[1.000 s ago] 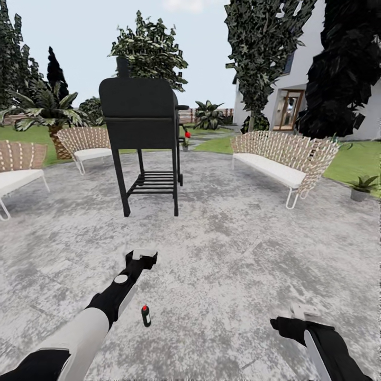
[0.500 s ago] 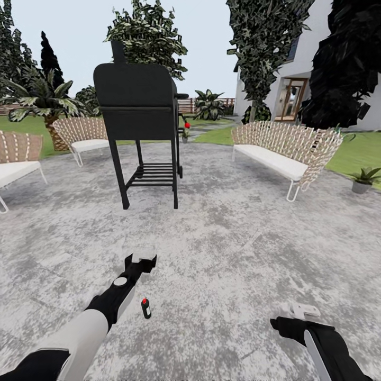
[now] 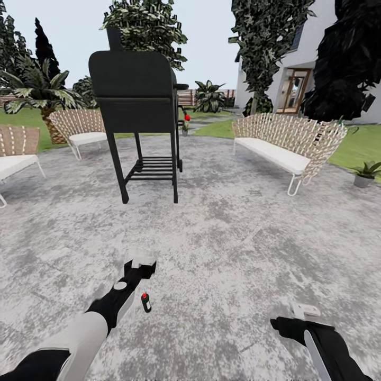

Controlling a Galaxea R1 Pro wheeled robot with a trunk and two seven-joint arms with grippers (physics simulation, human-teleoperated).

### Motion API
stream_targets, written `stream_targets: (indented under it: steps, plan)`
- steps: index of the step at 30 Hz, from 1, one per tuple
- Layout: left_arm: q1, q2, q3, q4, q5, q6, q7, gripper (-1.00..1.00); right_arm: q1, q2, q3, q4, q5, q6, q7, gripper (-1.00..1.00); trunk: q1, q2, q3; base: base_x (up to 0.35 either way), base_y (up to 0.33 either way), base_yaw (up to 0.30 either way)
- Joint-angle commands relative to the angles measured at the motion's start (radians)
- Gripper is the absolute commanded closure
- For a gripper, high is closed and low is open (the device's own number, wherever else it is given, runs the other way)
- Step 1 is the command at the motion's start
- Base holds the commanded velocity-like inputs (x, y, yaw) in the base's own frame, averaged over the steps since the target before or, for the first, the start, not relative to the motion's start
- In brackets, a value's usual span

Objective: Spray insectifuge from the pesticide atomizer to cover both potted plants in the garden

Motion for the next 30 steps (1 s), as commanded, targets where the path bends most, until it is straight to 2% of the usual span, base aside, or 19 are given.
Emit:
stream_targets:
  steps: [1,14,25,27,30]
  plan:
    - [-0.001,0.000,0.001,0.002,-0.008,-0.004,0.001,-1.00,-0.001,0.000,-0.001,-0.001,-0.006,0.005,0.000,-1.00,0.000,-0.001,-0.005,0.000,0.000,0.000]
    - [-0.001,0.001,0.005,0.019,-0.007,-0.013,0.003,-1.00,-0.001,0.001,0.003,-0.001,-0.006,0.008,0.000,-1.00,0.006,-0.004,-0.071,0.000,0.000,0.000]
    - [-0.001,0.001,0.005,0.021,-0.004,-0.060,0.003,-1.00,-0.001,0.001,0.005,-0.001,-0.006,0.008,0.000,-1.00,0.011,-0.006,-0.130,0.000,0.000,0.000]
    - [-0.001,0.001,0.005,0.021,-0.005,-0.060,0.003,-1.00,-0.001,0.001,0.005,-0.001,-0.006,0.008,0.000,-1.00,0.012,-0.007,-0.139,0.000,0.000,0.000]
    - [-0.001,0.001,0.005,0.021,-0.005,-0.061,0.003,-1.00,-0.001,0.001,0.005,-0.001,-0.006,0.008,0.000,-1.00,0.012,-0.007,-0.140,0.000,0.000,0.000]
